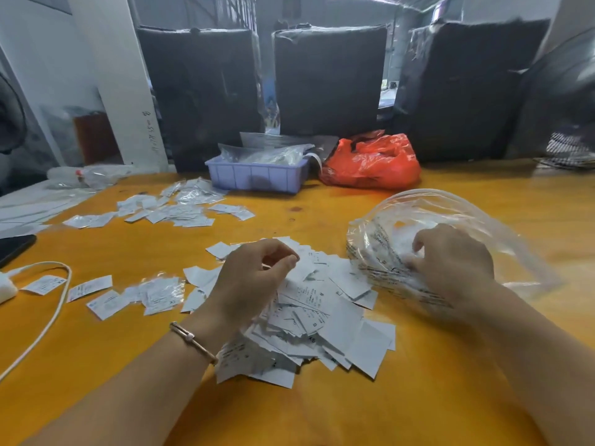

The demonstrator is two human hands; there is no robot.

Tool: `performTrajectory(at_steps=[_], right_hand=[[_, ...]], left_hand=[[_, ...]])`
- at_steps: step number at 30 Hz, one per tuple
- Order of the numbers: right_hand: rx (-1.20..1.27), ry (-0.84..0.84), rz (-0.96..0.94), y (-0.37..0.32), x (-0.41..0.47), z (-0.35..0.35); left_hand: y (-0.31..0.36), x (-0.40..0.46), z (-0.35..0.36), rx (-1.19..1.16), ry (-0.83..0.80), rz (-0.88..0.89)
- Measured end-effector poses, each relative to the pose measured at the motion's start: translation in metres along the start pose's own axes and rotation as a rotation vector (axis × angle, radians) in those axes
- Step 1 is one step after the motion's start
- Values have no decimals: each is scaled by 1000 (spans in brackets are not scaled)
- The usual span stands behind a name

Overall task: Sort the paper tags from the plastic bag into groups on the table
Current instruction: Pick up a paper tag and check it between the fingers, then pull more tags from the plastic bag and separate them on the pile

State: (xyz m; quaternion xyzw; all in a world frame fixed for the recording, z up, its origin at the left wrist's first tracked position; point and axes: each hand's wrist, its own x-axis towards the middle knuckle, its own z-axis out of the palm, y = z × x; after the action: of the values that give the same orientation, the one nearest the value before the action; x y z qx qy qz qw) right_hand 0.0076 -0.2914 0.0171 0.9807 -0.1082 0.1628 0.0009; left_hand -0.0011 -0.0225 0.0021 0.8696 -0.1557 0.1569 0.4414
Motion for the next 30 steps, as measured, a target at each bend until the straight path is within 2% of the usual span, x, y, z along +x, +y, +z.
performTrajectory(at_steps=[6, 11, 14, 17, 20, 21, 30], right_hand=[[211, 117, 4, 3, 1, 3], [326, 228, 34, 3, 3, 3], [315, 265, 49, 3, 4, 3], [239, 223, 32, 2, 4, 3], [71, 34, 21, 2, 2, 4], [45, 23, 12, 2, 2, 5], [382, 356, 1, 1, -1, 1]], left_hand=[[-4, -11, 0, 32, 78, 98], [-8, -10, -3, 10, 100, 70], [-9, -10, -5, 27, 114, 85], [-9, -9, -5, 23, 116, 81], [-9, -9, -5, 32, 120, 87], [-9, -9, -5, 37, 125, 90], [-9, -8, -7, 40, 131, 87]])
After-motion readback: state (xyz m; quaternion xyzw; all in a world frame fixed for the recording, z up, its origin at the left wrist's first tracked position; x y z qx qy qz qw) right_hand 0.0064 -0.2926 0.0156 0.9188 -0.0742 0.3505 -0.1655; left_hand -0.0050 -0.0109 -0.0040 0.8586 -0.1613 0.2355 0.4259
